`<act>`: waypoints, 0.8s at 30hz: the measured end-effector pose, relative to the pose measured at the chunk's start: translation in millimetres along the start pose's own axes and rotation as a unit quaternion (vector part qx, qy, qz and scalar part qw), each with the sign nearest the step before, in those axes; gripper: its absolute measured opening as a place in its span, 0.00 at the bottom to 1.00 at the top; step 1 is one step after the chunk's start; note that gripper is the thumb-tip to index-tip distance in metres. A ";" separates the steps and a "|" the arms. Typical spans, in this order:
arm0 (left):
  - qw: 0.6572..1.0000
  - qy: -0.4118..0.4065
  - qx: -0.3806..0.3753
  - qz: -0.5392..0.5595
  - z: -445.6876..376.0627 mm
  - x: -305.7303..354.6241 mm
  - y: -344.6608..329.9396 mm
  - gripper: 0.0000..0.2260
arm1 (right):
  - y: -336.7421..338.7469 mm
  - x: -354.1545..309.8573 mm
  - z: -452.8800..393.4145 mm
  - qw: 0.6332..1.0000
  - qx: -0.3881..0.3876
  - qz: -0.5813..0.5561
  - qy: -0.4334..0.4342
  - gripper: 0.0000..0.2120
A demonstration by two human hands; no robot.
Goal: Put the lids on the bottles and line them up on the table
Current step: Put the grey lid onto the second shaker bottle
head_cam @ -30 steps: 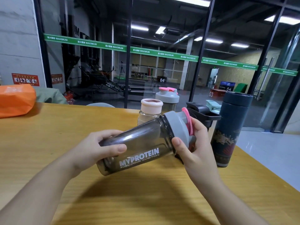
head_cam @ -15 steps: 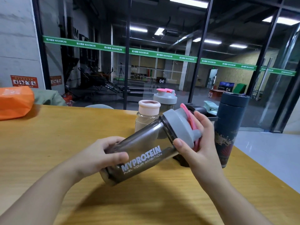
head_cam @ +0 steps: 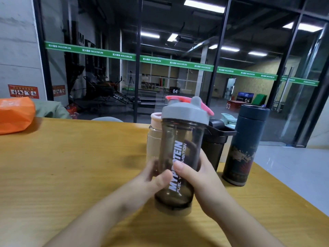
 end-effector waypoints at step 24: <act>0.966 -0.050 0.206 0.148 5.1 16.6 58.0 0.34 | -13.9 -14.5 12.2 0.895 -0.022 0.446 0.017 0.42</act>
Point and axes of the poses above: each hand's wrist, its own z-axis away from the middle knuckle, its own y-axis out of the back of the hand, x = y × z, the point moved 9 cm from there along -z, towards the middle knuckle, and after that the axes turned 13 degrees about -z, right-handed, at the moved point
